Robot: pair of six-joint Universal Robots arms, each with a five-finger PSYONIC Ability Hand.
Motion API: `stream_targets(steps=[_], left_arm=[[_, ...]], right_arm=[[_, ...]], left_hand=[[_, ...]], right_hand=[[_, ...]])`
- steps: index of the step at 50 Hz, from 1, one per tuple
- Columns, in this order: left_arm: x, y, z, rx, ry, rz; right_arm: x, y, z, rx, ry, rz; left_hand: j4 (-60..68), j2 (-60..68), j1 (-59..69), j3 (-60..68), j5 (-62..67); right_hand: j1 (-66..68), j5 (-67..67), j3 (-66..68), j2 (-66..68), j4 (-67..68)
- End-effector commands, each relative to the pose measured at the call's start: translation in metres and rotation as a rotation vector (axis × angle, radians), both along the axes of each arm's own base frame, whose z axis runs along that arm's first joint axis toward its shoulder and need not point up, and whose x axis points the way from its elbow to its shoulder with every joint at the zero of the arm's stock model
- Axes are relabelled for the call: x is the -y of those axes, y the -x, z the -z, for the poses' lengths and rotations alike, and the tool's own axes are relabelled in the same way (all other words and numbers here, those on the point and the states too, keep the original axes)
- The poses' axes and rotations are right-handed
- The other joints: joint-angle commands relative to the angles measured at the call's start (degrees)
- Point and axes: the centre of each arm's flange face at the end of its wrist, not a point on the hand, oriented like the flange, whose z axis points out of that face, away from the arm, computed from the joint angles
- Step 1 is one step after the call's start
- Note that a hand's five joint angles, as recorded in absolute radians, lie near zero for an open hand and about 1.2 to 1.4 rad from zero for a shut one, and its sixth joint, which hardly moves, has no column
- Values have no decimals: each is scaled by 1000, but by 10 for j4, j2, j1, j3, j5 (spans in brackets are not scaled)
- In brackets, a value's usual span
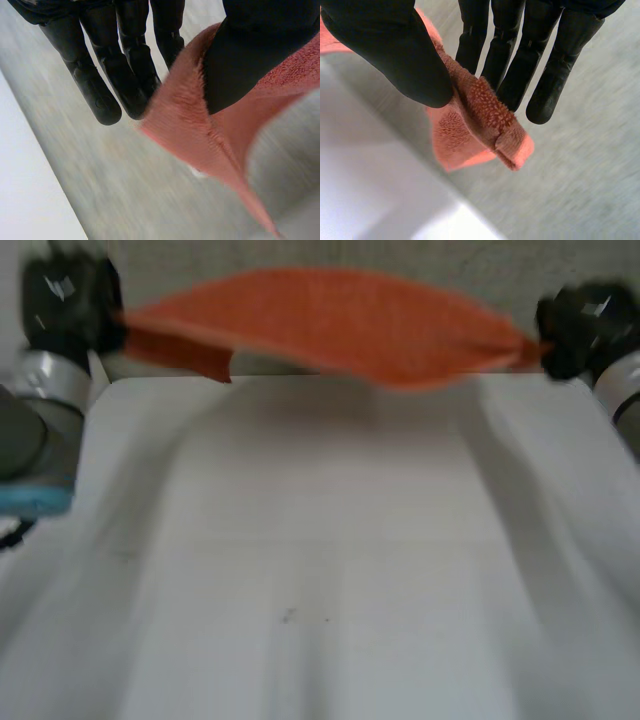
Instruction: Fold the laundry
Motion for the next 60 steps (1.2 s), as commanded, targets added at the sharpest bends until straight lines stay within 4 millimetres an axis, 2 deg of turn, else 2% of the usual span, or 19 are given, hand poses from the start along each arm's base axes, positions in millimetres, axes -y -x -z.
stream_targets(steps=[1,3,6,10,13,15,17,22,26,34,36,40,43,44,51,54,55,58,60], left_arm=[[-6,1,109,74,-269,20],[-12,1,128,92,-326,25],[-21,-1,140,128,-374,22],[-35,-6,143,190,-416,9],[-50,-10,132,244,-441,1],[-75,-26,123,331,-547,-28],[-81,-30,121,346,-573,-33],[-124,-43,95,441,-716,-30],[-134,-43,89,463,-745,-16],[-114,-33,88,450,-634,13],[-99,-24,98,446,-593,37],[-73,-3,107,442,-493,64],[-48,7,113,432,-426,57],[-42,9,114,431,-414,54],[-1,19,125,426,-369,45],[15,24,112,413,-307,29],[21,26,104,405,-277,24],[42,35,37,341,-62,1],[44,38,-1,302,56,-17]], right_arm=[[11,0,111,-164,-280,2],[10,2,129,-201,-347,-1],[5,3,136,-237,-418,-2],[-7,7,137,-286,-518,-3],[-23,11,124,-358,-593,-5],[-36,20,107,-425,-633,8],[-45,32,100,-489,-680,24],[-66,53,93,-633,-765,33],[-77,58,84,-690,-738,25],[-63,54,92,-678,-678,38],[-41,52,105,-646,-623,72],[-15,50,111,-561,-544,120],[-5,47,114,-529,-518,130],[13,40,121,-493,-460,139],[34,27,127,-487,-394,128],[55,20,104,-452,-273,149],[63,11,83,-427,-180,152],[74,-2,43,-362,-17,168],[78,-10,-6,-261,156,183]], left_hand=[[114,112,143,116,145],[114,112,143,116,145],[114,112,143,116,145],[114,112,143,116,145],[114,112,143,116,145],[114,112,143,116,145],[114,112,143,116,145],[114,112,143,116,145],[114,112,143,116,145],[114,112,143,116,145],[114,112,143,116,145],[114,112,143,116,145],[114,112,143,116,145],[114,112,143,116,145],[114,112,143,116,145],[114,112,143,116,145],[114,112,143,116,145],[114,112,143,116,145],[114,112,143,116,145]], right_hand=[[244,136,116,125,117],[244,136,116,125,117],[244,136,116,125,117],[244,136,116,125,117],[244,136,116,125,117],[244,136,116,125,117],[244,136,116,125,117],[244,136,116,125,117],[244,136,116,125,117],[244,136,116,125,117],[244,136,116,125,117],[244,136,116,125,117],[244,136,116,125,117],[244,136,116,125,117],[244,136,116,125,117],[244,136,116,125,117],[244,136,116,125,117],[244,136,116,125,117],[244,136,116,125,117]])
